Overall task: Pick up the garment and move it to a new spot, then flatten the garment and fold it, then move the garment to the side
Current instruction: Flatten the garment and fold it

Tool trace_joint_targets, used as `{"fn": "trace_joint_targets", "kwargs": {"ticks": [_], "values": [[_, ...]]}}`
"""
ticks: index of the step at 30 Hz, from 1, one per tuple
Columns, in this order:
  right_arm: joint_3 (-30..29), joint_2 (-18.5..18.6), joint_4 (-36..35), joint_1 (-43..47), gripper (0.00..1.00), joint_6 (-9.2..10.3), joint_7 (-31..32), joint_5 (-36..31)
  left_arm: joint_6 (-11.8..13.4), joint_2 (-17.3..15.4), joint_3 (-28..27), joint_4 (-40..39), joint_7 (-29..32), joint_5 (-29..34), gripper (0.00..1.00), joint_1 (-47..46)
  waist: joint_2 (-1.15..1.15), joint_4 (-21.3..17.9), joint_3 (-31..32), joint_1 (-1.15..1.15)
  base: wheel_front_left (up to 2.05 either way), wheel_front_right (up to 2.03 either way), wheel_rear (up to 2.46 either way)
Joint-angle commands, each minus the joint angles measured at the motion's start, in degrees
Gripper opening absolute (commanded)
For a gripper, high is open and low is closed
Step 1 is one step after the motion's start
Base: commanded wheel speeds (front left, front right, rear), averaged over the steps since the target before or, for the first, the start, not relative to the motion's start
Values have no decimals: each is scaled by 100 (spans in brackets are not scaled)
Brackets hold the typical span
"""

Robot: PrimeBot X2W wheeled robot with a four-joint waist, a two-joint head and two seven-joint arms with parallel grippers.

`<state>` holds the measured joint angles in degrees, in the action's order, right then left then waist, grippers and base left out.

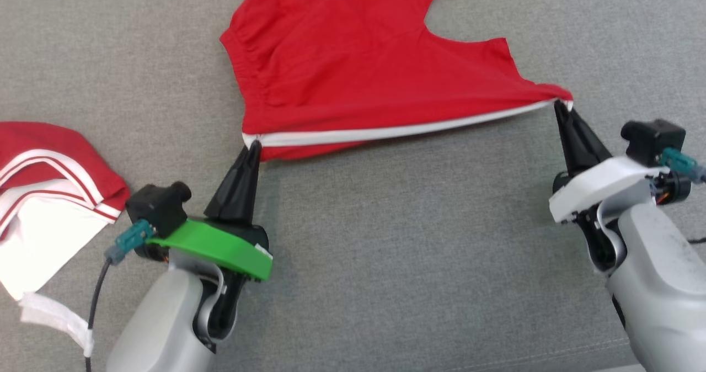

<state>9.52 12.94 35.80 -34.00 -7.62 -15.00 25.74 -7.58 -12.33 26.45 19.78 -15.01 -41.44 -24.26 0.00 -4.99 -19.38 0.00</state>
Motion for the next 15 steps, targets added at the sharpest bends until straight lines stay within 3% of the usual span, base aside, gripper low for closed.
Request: {"fn": "trace_joint_targets", "kwargs": {"ticks": [1,15], "values": [[-43,77,-57,246,0,24,-24,131,17,28,-164,6,-23,1,0,247,0,34,314,0,0,0,0],[-259,21,-547,2092,0,25,-26,538,19,299,-315,-182,-24,251,0,1882,0,38,1357,0,0,0,0]]}}
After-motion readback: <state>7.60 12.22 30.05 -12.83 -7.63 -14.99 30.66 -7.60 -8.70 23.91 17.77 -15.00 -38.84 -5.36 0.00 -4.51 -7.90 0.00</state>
